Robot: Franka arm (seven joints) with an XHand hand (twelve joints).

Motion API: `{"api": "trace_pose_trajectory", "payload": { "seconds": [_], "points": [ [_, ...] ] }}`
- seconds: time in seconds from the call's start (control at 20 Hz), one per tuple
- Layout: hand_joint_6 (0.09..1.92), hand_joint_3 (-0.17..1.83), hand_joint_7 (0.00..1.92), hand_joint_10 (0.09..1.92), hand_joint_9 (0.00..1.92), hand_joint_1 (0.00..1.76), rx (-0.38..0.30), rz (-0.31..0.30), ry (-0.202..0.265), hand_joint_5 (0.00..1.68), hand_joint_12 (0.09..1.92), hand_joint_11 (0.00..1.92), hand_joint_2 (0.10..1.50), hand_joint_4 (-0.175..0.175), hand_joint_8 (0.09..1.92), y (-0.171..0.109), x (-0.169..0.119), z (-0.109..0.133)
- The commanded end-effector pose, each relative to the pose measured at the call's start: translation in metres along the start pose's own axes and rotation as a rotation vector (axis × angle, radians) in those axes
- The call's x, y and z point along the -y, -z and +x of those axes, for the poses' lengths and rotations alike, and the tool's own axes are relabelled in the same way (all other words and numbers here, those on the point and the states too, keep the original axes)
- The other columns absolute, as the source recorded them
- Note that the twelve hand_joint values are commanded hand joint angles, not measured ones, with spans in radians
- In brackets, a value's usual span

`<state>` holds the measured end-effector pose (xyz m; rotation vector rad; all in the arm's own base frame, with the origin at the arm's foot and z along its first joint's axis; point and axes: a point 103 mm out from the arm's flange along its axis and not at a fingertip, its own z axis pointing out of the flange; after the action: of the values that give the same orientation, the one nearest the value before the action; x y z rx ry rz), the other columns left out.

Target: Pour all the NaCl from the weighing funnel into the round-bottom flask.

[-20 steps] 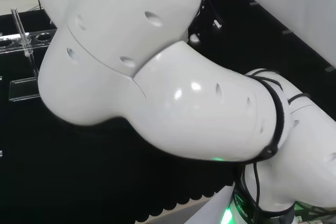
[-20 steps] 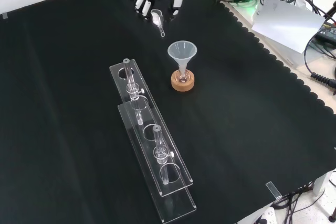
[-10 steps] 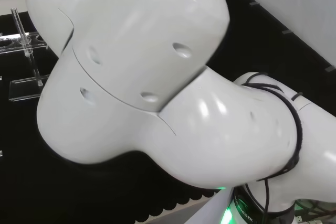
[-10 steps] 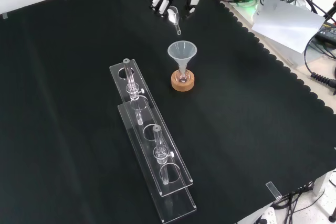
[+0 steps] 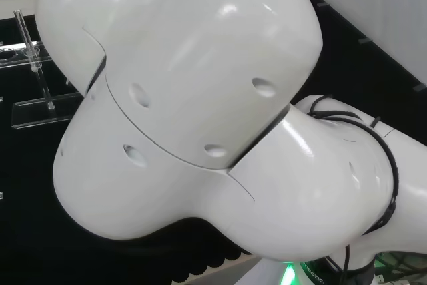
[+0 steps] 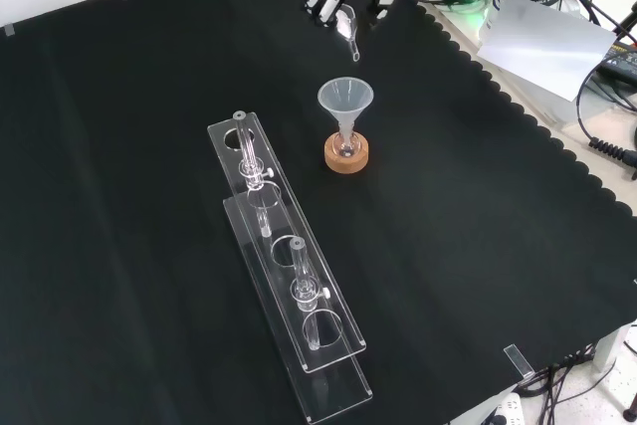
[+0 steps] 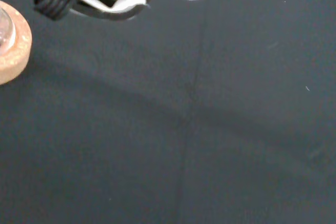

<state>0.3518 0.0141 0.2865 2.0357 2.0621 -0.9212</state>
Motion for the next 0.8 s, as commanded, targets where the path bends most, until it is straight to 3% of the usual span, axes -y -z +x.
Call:
{"api": "trace_pose_trajectory", "payload": {
  "seconds": [0.05,0.8],
  "points": [
    [1.07,0.85,0.74,0.4,1.06,1.08,0.046,0.011,0.004,1.1,1.14,0.76,0.65,0.175,0.64,-0.001,-0.004,0.004],
    [1.07,0.85,0.74,0.4,1.06,1.08,0.068,0.032,0.015,1.1,1.14,0.77,0.65,0.175,0.64,-0.001,-0.028,0.005]
  ]
}}
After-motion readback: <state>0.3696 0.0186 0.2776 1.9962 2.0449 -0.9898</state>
